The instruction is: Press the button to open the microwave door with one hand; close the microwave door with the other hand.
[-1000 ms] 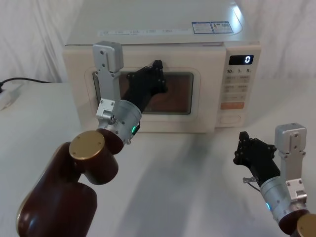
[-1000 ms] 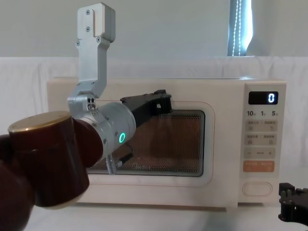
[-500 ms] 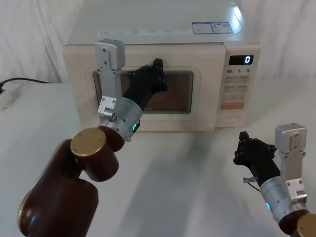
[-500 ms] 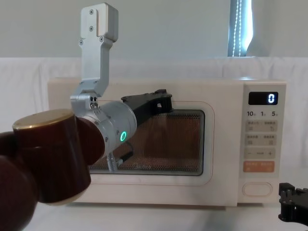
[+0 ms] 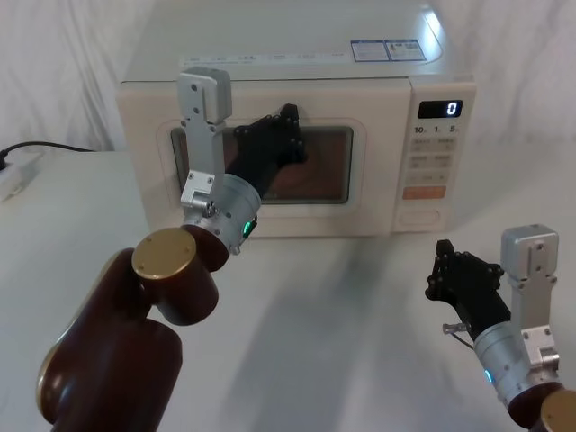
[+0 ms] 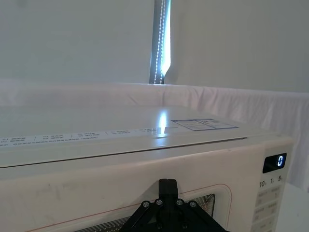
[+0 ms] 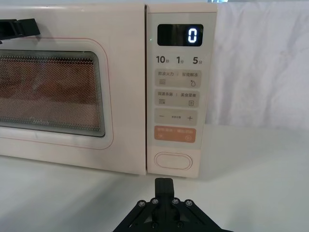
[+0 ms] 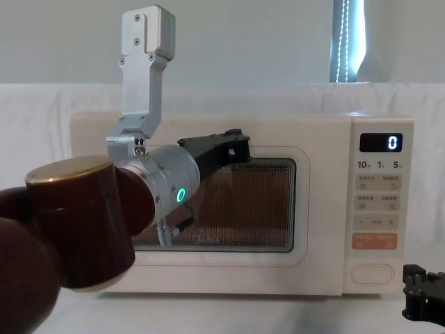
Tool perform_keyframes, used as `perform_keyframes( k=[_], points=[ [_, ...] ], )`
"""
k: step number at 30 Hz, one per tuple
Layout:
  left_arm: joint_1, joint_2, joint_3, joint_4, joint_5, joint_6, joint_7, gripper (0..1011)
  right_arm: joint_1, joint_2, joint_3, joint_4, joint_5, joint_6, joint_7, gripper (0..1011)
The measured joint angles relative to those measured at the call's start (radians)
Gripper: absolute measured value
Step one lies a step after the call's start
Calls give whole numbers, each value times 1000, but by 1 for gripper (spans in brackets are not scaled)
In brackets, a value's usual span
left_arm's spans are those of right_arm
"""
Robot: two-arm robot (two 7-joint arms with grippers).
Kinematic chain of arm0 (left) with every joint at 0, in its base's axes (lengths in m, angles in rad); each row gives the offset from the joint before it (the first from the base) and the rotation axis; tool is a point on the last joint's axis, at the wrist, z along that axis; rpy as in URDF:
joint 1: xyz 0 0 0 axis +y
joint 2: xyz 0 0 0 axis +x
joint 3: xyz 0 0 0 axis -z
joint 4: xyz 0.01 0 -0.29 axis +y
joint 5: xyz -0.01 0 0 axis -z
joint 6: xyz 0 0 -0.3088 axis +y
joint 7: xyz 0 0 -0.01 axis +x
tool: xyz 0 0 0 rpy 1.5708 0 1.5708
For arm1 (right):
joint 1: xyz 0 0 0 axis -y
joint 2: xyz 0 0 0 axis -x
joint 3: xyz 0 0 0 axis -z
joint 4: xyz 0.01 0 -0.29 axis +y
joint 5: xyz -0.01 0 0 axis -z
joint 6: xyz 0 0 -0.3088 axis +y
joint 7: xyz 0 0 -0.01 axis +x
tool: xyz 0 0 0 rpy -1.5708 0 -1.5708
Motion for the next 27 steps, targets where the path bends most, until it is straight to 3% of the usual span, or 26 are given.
perform_keyframes(
  k=[17,27],
  points=[
    [-11,-10,-5,24,3,-5,-7,0,0,0,0,0,0,0,0,0],
    [51,-1,-12,-61,-16,21,-7,0,0,0,0,0,0,0,0,0]
  ],
)
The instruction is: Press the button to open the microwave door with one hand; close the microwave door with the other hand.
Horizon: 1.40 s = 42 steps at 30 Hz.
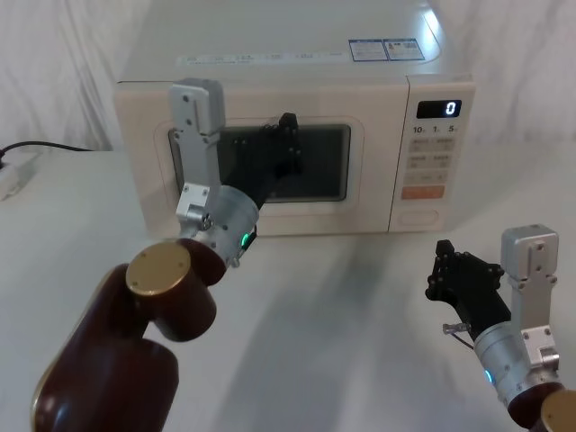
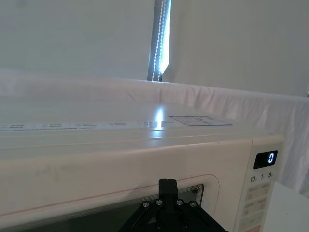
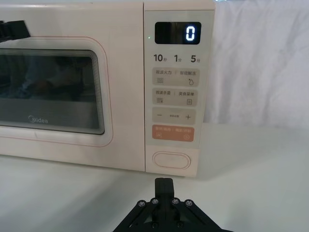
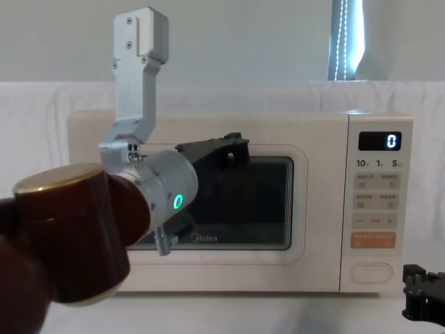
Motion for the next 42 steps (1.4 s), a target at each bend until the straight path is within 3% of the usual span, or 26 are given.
perform_keyframes(
  k=[15,27,42],
  points=[
    [162,63,-24,-181,-29,45,17,0,0,0,0,0,0,0,0,0],
    [294,97,-72,-292,-62,14,42,0,0,0,0,0,0,0,0,0],
    [455,127,-142,-372,-35,-36,94,0,0,0,0,0,0,0,0,0]
  ],
)
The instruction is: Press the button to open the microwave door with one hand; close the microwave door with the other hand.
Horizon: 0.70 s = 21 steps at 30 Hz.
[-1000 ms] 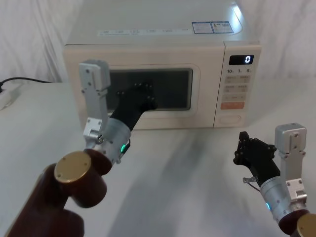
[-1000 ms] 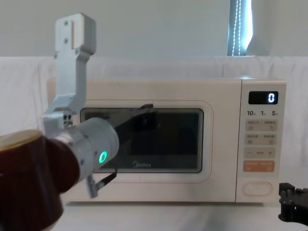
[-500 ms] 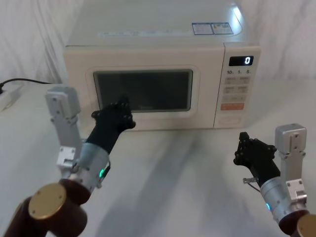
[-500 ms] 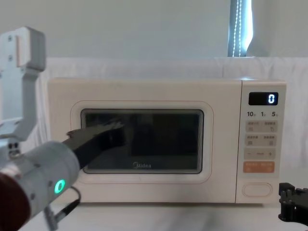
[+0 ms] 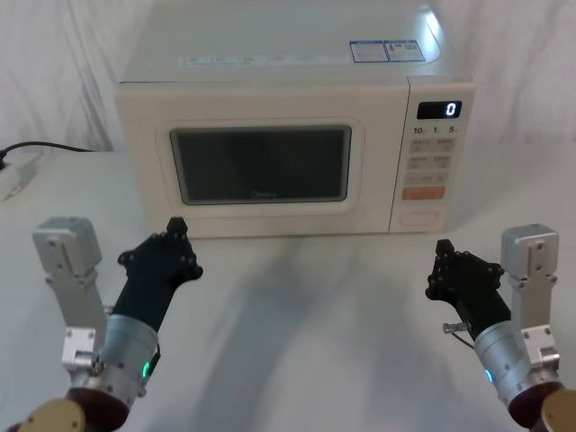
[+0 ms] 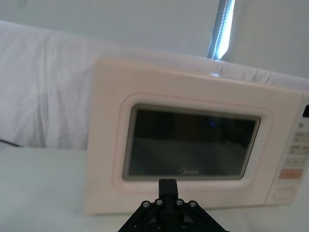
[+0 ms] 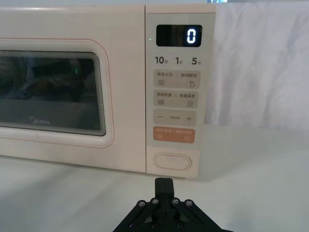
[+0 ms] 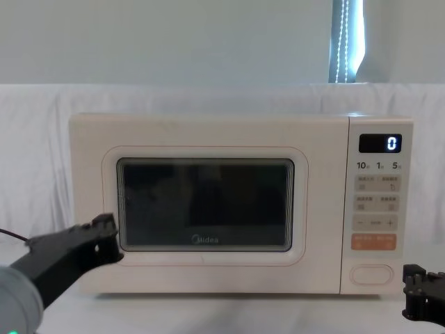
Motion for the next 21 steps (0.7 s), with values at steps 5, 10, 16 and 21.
perform_keyframes(
  k=[5,10,16,21],
  points=[
    [33,-6,-15,-3,9,-23,6,0,0,0,0,0,0,0,0,0],
    [52,-15,-27,1,13,-36,8,0,0,0,0,0,0,0,0,0],
    [55,-27,-41,17,16,-49,7,0,0,0,0,0,0,0,0,0],
    [52,-30,-43,22,17,-55,6,0,0,0,0,0,0,0,0,0]
  ],
)
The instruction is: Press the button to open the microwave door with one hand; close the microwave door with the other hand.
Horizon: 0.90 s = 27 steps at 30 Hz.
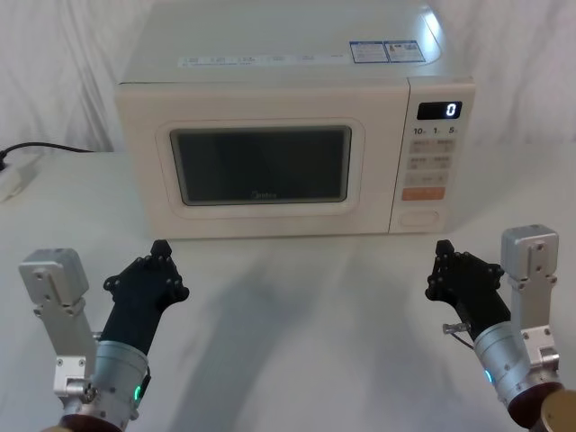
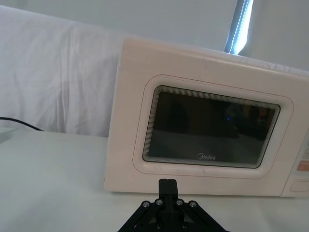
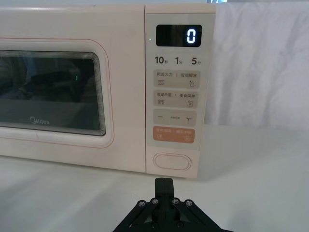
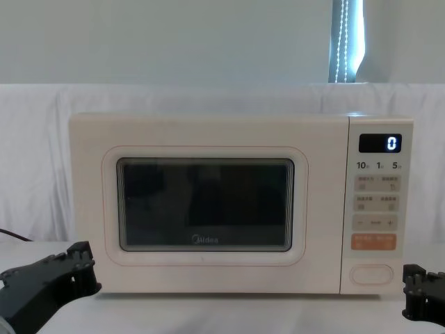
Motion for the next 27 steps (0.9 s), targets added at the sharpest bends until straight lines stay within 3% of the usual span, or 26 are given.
perform_keyframes(
  k=[10,21,26,27],
  points=[
    [-1,1,2,-1,0,2,-1,0,0,0,0,0,0,0,0,0],
    [-2,2,3,-1,0,4,-2,0,0,0,0,0,0,0,0,250],
    [-2,2,4,-2,-1,5,-2,0,0,0,0,0,0,0,0,444],
    [-2,2,4,-2,-1,5,-2,0,0,0,0,0,0,0,0,444]
  ],
)
